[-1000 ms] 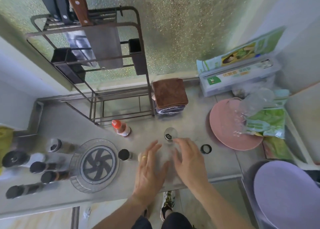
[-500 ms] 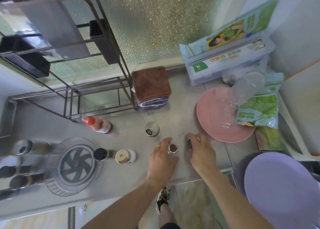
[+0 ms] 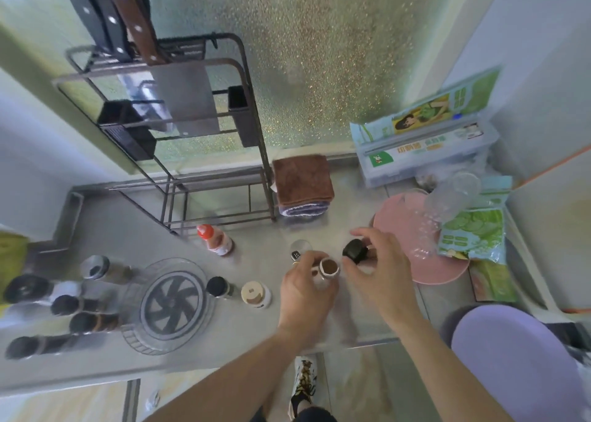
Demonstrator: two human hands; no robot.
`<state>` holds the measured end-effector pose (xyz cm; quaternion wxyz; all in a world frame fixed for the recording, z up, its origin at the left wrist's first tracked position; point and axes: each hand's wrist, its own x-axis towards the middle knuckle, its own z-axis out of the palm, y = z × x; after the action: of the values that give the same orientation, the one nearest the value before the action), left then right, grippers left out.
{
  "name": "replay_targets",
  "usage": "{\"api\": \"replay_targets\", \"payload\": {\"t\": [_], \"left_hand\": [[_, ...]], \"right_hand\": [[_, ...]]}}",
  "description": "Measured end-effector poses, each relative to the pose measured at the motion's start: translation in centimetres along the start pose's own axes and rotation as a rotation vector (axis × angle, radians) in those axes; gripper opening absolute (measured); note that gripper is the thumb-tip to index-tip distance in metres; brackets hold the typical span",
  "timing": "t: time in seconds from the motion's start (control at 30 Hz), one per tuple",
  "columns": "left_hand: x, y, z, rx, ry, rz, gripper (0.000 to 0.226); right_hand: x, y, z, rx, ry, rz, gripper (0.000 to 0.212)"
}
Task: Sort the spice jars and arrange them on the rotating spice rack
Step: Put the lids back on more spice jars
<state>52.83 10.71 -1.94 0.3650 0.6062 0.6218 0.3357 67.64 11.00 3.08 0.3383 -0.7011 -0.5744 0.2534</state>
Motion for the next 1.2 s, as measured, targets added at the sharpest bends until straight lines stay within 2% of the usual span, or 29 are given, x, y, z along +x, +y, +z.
{"api": "replay_targets", "payload": {"t": [0.17,0.33,0.53,0.73,0.8,0.87,0.97,1.03,1.1,1.2], "left_hand": [[0.7,4.1,-6.1,-0.034,0.151,0.105,0.033],[1.0,4.7,-13.0,-0.073,0.216,0.146,0.033],[0.1,3.1,-19.4,-0.021,0.279,0.152,0.031],[-1.5,0.7,-23.8,0.014,0.307,0.142,0.028],[-2.1,0.0,-24.8,-0.01,0.296,0.166,0.029],[-2.6,-0.5,-25.7,-0.02,0.292,0.183,0.031],[-2.9,-1.3,-26.5,-0.022,0.289,0.196,0.038],[-2.9,-1.9,-26.7,-0.012,0.287,0.191,0.04],[-3.0,-2.3,-26.9,-0.002,0.275,0.179,0.039],[-3.3,-2.8,-27.3,0.015,0.257,0.175,0.038]], "right_hand": [[0.7,-8.8,-2.0,0.176,-0.001,-0.151,0.036],[0.3,-16.0,-2.5,0.184,-0.039,-0.269,0.031],[-0.6,-21.4,0.7,0.138,-0.292,-0.4,0.039],[-1.5,-24.7,4.3,-0.064,-0.438,-0.531,0.049],[-1.8,-25.8,5.2,-0.229,-0.431,-0.565,0.042],[-2.2,-26.8,6.0,-0.359,-0.413,-0.564,0.043],[-2.5,-27.1,6.9,-0.363,-0.488,-0.63,0.051],[-2.8,-27.3,7.6,-0.387,-0.505,-0.664,0.044],[-2.9,-27.5,8.1,-0.478,-0.436,-0.652,0.037],[-3.3,-27.6,8.5,-0.536,-0.456,-0.627,0.053]]}}
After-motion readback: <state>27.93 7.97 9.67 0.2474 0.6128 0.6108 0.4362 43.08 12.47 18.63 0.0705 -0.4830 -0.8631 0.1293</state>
